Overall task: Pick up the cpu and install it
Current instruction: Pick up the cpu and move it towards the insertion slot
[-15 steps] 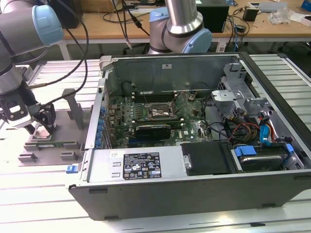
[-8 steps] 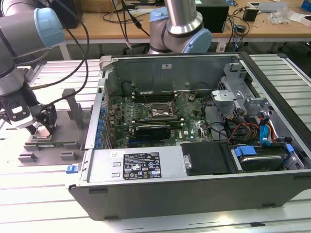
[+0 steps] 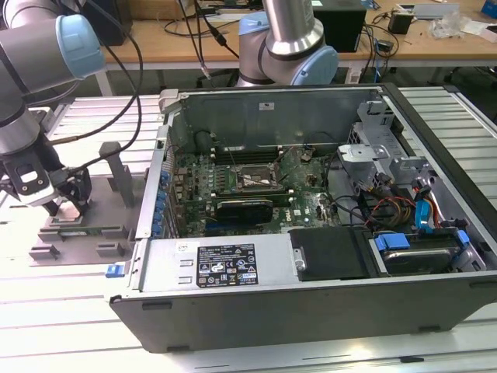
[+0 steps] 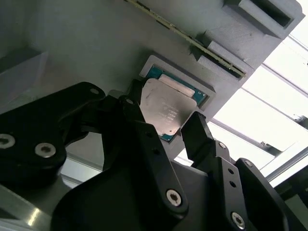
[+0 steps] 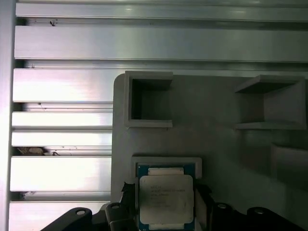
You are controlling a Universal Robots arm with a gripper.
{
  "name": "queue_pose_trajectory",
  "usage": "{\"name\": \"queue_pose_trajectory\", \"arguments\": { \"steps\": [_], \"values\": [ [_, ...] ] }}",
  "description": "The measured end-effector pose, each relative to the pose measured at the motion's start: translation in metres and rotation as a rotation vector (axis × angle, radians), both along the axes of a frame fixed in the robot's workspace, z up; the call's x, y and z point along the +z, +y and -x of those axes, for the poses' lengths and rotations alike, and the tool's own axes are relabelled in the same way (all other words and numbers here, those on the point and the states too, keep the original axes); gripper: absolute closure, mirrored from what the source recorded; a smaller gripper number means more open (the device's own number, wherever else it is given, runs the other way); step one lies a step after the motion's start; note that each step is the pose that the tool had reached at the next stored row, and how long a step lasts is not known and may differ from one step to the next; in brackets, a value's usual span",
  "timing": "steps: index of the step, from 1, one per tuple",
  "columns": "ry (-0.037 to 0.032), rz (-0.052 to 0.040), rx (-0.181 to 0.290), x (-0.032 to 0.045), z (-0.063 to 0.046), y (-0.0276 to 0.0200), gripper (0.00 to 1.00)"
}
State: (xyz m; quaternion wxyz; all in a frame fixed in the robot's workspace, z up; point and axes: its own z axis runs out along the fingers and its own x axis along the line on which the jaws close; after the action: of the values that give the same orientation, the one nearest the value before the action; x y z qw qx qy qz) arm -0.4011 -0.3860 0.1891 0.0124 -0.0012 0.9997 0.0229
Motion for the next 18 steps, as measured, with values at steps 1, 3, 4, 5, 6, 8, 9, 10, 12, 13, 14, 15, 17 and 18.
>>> {"name": "queue_pose_trajectory", "arguments": {
  "steps": [1,3,4,5,6,8,9,10,12,13,14,15,17,18],
  "values": [
    [-0.0003,-0.0001,0.0,-0.0002,-0.0002,0.0001,0.4],
    [-0.0002,-0.0001,0.0,-0.0002,-0.0007,0.0001,0.4],
    [-0.0001,0.0,0.0,-0.0001,-0.001,0.0,0.4],
    [-0.0001,-0.0001,0.0,-0.0001,-0.001,0.0,0.4],
    [-0.0002,-0.0001,0.0,-0.0001,-0.0012,0.0,0.4],
    [-0.0001,-0.0001,0.0,-0.0001,-0.0013,0.0,0.4],
    [-0.0001,0.0,0.0,-0.0001,-0.0013,0.0,0.4],
    [-0.0001,0.0,0.0,-0.0001,-0.0013,0.0,0.4],
    [-0.0001,-0.0001,0.0,-0.0001,-0.0013,0.0,0.4],
    [0.0,0.0,0.0,0.0,-0.0013,0.0,0.4],
    [0.0001,0.0001,0.0,0.0,-0.0013,0.0,0.41],
    [0.0,0.0,0.0,0.0,-0.0013,0.0,0.46],
    [-0.0001,0.0,0.0,0.0,-0.0014,0.0,0.46],
    [0.0,0.0,0.0,0.0,-0.0014,0.0,0.46]
  ]
}}
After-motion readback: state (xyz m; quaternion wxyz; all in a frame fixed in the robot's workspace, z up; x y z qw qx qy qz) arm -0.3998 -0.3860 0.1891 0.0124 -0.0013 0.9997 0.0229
